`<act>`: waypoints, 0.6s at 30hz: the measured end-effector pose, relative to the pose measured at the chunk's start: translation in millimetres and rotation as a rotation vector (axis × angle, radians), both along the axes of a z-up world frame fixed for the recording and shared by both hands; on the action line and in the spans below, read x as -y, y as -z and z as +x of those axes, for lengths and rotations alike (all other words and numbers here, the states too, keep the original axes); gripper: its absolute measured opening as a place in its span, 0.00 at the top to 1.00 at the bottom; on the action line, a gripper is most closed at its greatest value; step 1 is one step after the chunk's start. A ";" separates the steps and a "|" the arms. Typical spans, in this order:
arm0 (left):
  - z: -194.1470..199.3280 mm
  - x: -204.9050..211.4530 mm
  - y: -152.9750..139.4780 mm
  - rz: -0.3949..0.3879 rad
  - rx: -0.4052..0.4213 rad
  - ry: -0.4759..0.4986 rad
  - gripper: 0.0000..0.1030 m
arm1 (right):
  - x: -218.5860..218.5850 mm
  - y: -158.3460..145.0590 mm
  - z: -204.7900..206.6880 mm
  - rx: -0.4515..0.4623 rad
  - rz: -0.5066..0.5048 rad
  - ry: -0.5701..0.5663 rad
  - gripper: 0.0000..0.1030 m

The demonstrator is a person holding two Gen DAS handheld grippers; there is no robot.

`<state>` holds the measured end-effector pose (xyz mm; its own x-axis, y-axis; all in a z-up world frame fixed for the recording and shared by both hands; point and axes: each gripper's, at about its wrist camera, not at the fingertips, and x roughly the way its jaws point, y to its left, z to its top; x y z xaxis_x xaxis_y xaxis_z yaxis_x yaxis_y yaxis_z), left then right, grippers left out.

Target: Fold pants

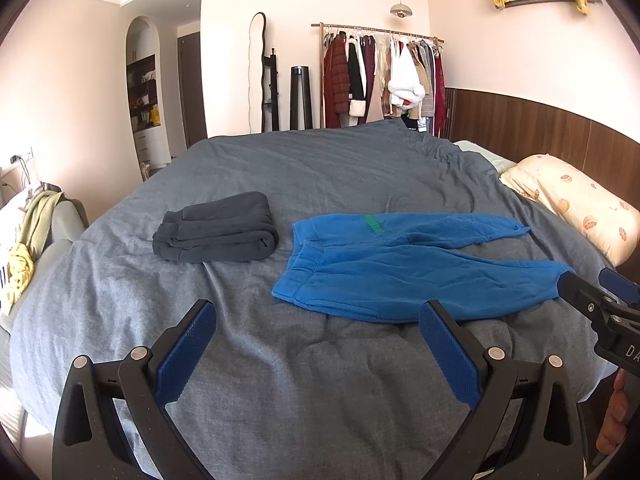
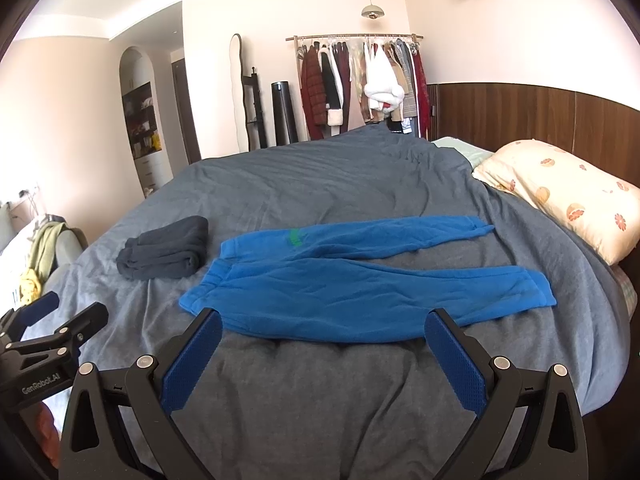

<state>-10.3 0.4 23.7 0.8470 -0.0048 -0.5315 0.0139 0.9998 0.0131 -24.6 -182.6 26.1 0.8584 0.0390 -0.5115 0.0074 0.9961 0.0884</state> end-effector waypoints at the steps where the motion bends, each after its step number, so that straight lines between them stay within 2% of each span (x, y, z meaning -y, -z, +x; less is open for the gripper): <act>1: 0.1 -0.1 0.0 0.000 0.001 0.000 0.00 | -0.1 -0.1 0.0 0.000 -0.001 0.001 0.00; 18: -1.4 -1.1 -0.9 -0.001 0.010 -0.005 0.00 | 0.6 -0.3 0.4 -0.001 0.000 -0.002 0.00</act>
